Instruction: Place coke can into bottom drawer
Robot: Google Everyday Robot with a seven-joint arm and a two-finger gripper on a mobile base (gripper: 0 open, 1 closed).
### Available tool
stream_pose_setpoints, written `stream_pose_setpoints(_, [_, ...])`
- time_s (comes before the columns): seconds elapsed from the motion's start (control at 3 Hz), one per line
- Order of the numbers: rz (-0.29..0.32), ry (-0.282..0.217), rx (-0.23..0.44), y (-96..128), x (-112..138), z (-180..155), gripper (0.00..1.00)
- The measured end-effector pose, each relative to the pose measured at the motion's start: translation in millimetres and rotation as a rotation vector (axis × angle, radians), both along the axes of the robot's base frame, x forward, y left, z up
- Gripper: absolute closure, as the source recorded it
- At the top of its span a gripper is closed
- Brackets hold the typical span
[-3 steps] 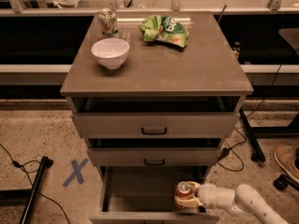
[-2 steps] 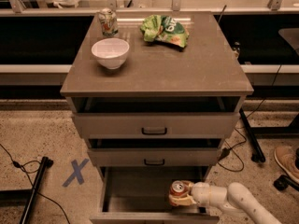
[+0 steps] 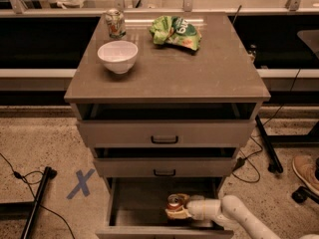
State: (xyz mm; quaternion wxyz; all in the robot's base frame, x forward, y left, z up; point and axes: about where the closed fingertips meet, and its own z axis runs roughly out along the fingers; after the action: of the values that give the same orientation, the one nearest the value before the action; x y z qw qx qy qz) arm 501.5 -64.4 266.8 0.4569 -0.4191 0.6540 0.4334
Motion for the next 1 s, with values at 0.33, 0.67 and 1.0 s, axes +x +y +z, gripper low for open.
stream_pose_setpoints(0.33, [0.022, -0.026, -0.019, 10.0, 5.2, -19.9, 1.0])
stream_pose_setpoints(0.67, [0.044, -0.057, -0.035, 19.0, 8.1, -29.5, 1.0])
stream_pose_setpoints(1.0, [0.062, -0.107, -0.001, 23.9, 17.3, -33.5, 1.0])
